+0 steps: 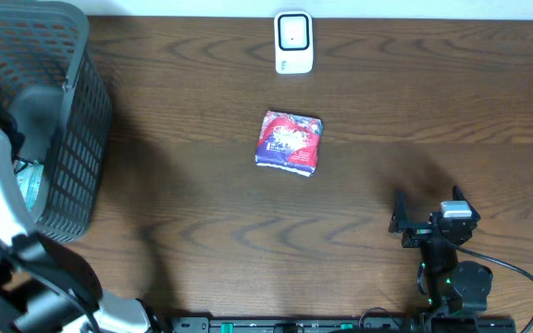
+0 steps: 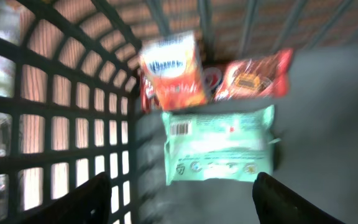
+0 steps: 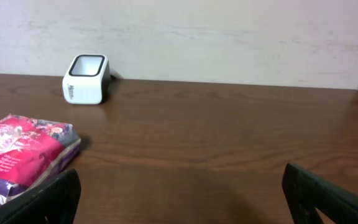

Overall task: Scan the item barcode
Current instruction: 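Reach into the basket and grasp the green wipes pack with the left gripper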

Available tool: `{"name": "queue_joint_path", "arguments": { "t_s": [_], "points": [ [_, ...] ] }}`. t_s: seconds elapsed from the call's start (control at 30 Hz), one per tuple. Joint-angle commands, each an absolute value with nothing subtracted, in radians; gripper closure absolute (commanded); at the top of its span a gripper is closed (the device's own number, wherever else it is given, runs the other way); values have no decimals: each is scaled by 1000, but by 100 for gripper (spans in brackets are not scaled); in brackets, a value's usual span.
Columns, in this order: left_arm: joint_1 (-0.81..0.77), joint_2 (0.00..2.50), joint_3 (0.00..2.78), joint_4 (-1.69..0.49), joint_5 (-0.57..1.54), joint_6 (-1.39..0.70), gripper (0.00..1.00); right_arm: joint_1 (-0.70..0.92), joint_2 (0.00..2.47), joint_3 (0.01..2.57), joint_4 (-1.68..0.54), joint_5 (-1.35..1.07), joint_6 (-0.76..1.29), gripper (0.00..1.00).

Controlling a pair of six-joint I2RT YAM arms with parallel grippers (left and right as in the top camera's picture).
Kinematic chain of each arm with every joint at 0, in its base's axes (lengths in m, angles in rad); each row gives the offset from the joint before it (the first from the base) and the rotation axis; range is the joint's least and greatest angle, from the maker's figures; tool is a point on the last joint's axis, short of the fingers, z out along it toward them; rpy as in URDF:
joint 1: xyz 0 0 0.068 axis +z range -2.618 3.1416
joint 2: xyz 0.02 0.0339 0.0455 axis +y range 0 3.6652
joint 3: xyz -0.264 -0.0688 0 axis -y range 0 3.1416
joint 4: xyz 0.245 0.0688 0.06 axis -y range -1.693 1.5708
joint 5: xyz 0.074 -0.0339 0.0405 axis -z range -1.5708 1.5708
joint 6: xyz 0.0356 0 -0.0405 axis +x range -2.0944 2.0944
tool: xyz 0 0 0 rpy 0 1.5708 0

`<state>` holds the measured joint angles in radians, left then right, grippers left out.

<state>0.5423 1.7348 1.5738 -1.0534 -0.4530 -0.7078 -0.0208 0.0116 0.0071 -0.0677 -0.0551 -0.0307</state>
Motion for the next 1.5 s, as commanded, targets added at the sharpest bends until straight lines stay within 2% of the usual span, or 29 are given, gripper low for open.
{"name": "queue_joint_path", "arguments": {
  "t_s": [0.0, 0.17, 0.2, 0.3, 0.33, 0.63, 0.87, 0.97, 1.2, 1.3, 1.47],
  "points": [
    [544, 1826, 1563, -1087, -439, -727, 28, -7, 6, 5, -72, -54, -39, 1],
    [544, 1942, 1563, -1087, -345, -679, 28, -7, 6, 5, -71, -54, -39, 1],
    [544, 1957, 1563, -1084, -343, -670, 24, -7, 6, 5, -72, -54, -39, 1],
    [544, 2005, 1563, -1065, -343, -666, 4, -7, 6, 5, -72, -54, -39, 1],
    [544, 2023, 1563, -1056, -343, -661, 0, -7, 6, 5, -72, -54, -39, 1],
    [544, 2120, 1563, -992, -337, -532, 2, -7, 6, 5, -72, -54, -39, 1],
    [544, 2132, 1563, -977, -236, -516, 2, -7, 6, 5, -72, -54, -39, 1],
    [544, 2132, 1563, -977, -224, -501, 10, -7, 6, 5, -71, -54, -39, 1],
    [544, 2124, 1581, -929, -203, -371, 8, -7, 6, 5, -72, -54, -39, 1],
    [544, 2124, 1588, -921, -201, -362, 2, -7, 6, 5, -71, -54, -39, 1],
    [544, 2125, 1588, -883, -189, -352, 0, -7, 6, 5, -72, -54, -39, 1]
  ]
}}
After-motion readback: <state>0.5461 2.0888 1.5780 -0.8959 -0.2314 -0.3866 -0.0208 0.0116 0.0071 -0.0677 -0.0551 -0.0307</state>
